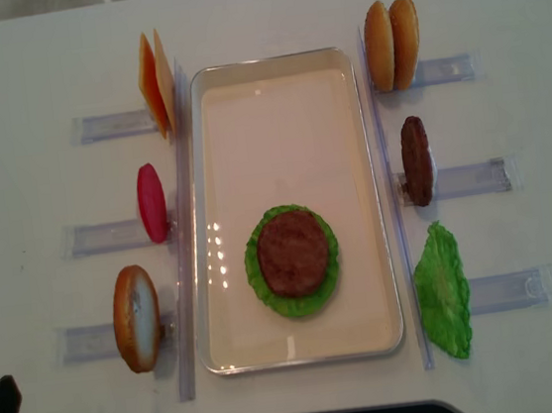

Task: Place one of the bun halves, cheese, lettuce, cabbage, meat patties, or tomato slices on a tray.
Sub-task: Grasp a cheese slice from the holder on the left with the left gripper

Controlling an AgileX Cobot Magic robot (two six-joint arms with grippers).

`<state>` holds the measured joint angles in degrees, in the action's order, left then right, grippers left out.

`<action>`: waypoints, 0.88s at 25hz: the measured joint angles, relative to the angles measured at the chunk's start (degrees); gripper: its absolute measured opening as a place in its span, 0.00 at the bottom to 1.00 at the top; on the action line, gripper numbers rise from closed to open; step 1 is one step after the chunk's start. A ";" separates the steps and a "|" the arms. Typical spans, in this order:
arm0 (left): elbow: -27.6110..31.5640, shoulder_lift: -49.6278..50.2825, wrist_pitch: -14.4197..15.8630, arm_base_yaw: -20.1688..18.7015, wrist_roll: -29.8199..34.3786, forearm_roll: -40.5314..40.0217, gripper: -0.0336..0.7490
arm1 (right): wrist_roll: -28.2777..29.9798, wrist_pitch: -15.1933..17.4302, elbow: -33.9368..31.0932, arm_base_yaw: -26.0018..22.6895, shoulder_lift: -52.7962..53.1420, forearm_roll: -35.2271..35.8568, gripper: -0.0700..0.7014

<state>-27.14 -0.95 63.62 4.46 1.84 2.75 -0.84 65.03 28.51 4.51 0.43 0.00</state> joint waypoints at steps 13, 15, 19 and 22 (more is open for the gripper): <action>0.00 0.00 0.00 0.00 0.00 0.00 0.77 | 0.00 0.00 0.00 0.00 0.00 0.00 0.81; 0.00 0.00 0.00 0.00 0.00 0.00 0.77 | 0.00 0.00 0.00 0.00 0.00 0.00 0.81; -0.91 0.18 1.66 0.00 -0.28 -0.05 0.77 | 0.00 0.00 0.00 0.00 0.00 0.00 0.81; -2.99 2.68 4.59 0.00 -0.66 -0.77 0.77 | 0.00 0.00 0.00 0.00 0.00 0.00 0.81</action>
<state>-30.12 1.73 68.21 4.46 1.17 1.99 -0.84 65.03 28.51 4.51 0.43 0.00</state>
